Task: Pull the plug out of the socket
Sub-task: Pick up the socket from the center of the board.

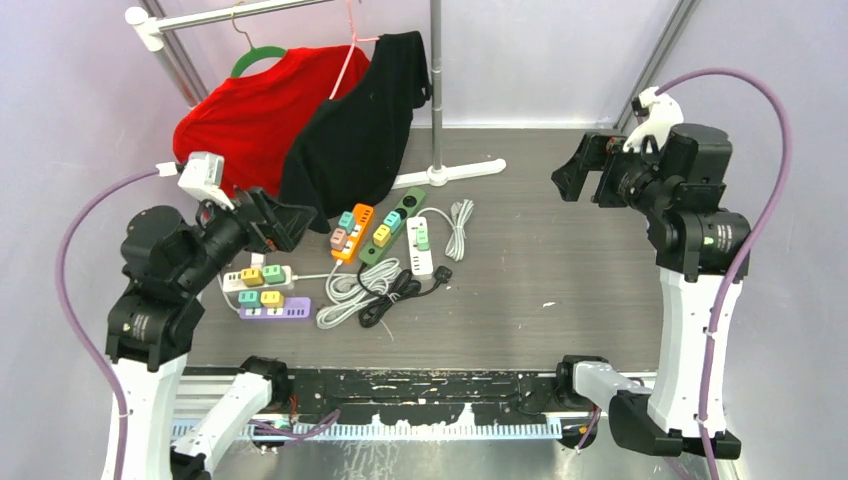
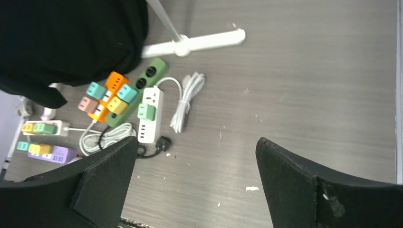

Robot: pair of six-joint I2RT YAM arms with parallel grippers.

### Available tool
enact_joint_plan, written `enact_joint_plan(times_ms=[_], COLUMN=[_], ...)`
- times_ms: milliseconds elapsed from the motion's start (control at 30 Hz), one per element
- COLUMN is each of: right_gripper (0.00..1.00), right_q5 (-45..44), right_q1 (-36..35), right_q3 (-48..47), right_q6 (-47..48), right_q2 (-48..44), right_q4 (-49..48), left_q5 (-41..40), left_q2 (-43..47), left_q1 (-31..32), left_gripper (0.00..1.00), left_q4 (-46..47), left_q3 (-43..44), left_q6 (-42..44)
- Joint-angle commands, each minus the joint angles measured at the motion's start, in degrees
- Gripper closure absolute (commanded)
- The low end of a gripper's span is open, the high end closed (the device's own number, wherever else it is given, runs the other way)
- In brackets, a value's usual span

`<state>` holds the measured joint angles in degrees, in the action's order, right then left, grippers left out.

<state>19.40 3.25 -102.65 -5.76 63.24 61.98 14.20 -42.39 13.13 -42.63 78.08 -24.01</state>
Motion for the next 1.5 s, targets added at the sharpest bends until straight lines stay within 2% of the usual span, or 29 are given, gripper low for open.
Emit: enact_joint_plan(times_ms=[0,100,200,333,400,500,567,633,700,800,867,933,1033,1167,1300,1467], right_gripper=[0.01,0.01,0.01,0.01,0.01,0.01,0.01,0.0,0.0,0.01,0.0,0.0,0.0,0.0,0.01,0.01], right_q5=[-8.0,-8.4,-4.6,-0.7,2.2,8.9,14.5,18.5,21.5,25.1,27.7,29.4,29.3,27.2,24.8,23.5], right_q1=[0.5,0.7,0.8,0.9,0.9,0.9,0.9,1.0,1.0,1.1,1.1,1.1,1.2,1.2,1.2,1.2], right_q3=[6.0,12.2,18.4,22.2,22.6,22.7,24.0,26.9,31.4,40.0,45.2,49.6,50.8,50.4,51.1,51.4], right_q6=[-1.9,0.5,8.0,17.3,21.8,26.5,27.7,27.3,24.4,20.1,18.1,16.7,18.2,18.1,18.7,18.3], right_q2=[-2.8,-5.1,-8.0,-9.3,-8.8,-7.6,-7.3,-7.5,-8.4,-10.2,-10.7,-10.3,-8.2,-5.5,-6.7,-6.9], right_q4=[-2.5,-4.1,-4.1,2.1,6.1,9.6,9.0,5.7,-0.1,-9.7,-15.8,-21.3,-22.1,-21.9,-21.9,-22.6], left_q5=[6.6,10.7,15.5,20.6,21.3,20.2,16.7,10.2,-0.7,-20.4,-26.8,-32.0,-36.6,-36.9,-36.0,-38.9], left_q2=[-0.3,0.8,2.8,7.5,9.7,11.8,11.6,9.4,4.6,-5.8,-13.7,-20.9,-28.7,-39.0,-51.4,-63.9], left_q1=[-4.0,-6.3,-8.0,-8.9,-8.2,-3.8,2.1,11.1,23.5,42.1,48.2,51.1,52.0,46.4,39.8,38.6], left_gripper=[0.01,0.01,0.01,0.0,0.0,0.03,0.05,0.08,0.1,0.07,0.06,0.04,0.03,0.05,0.11,0.11], left_q4=[1.9,3.9,7.3,12.1,13.4,15.1,16.2,16.7,15.9,13.2,11.7,12.3,18.1,22.2,15.2,6.2], left_q3=[-4.7,-9.6,-15.9,-24.4,-27.8,-32.0,-33.8,-34.4,-33.2,-27.9,-24.3,-21.8,-20.3,-17.0,-6.6,9.0], left_q6=[-5.0,-8.3,-12.3,-17.1,-18.8,-21.0,-20.9,-19.9,-17.1,-13.1,-11.9,-11.1,-10.0,-14.9,-17.8,-14.0])
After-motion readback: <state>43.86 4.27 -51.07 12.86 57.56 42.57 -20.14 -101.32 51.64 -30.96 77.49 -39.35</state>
